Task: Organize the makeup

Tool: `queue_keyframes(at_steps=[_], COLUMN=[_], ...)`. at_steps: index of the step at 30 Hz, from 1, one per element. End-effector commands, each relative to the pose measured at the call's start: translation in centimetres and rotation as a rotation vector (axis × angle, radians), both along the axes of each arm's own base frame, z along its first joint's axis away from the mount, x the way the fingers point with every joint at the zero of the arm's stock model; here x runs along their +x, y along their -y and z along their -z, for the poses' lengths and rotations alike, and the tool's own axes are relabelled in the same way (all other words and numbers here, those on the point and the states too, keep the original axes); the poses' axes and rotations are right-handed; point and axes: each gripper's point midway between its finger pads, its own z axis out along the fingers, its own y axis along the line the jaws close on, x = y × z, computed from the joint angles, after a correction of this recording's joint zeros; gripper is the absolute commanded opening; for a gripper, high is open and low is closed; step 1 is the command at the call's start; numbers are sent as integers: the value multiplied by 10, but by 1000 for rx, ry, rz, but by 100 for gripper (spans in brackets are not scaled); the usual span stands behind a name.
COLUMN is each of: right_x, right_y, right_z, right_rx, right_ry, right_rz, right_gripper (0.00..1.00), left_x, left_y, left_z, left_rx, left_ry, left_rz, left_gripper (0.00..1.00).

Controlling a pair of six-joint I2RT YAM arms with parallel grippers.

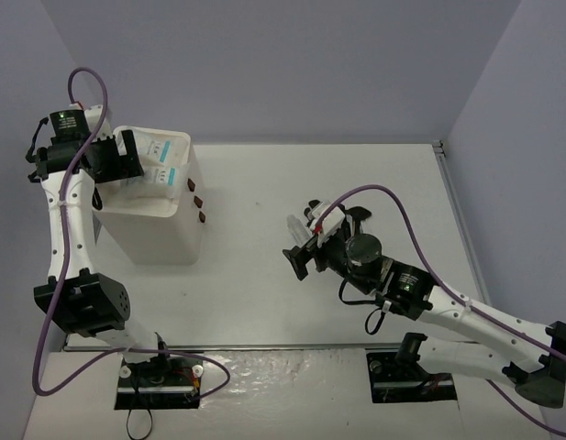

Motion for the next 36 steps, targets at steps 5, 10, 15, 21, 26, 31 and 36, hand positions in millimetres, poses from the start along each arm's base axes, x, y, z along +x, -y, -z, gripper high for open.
queue_keyframes(at_steps=[5, 10, 15, 21, 26, 31, 36], right_x=[17, 36, 66, 93, 123, 153, 170], right_y=[-55, -92, -125, -163, -189, -208, -223], right_z=[-46, -56, -66, -63, -28, -6, 7], right_rx=[94, 145, 122, 95, 52, 48, 42], right_ry=[54, 37, 119, 167, 150, 150, 174], right_rz=[-116, -356, -483, -655, -745, -800, -819], right_gripper=[99, 93, 92, 87, 83, 79, 77], left_x=[-23, -38, -25, -5, 16, 35, 47], left_y=[2, -6, -6, -19, -30, -39, -37], left_z=[-80, -96, -78, -60, -55, -44, -40], left_rx=[51, 131, 145, 209, 257, 268, 251], left_ry=[260, 354, 348, 312, 305, 293, 293], left_rz=[-49, -70, -32, -2, 14, 51, 107], left_gripper=[92, 96, 97, 97, 97, 97, 89])
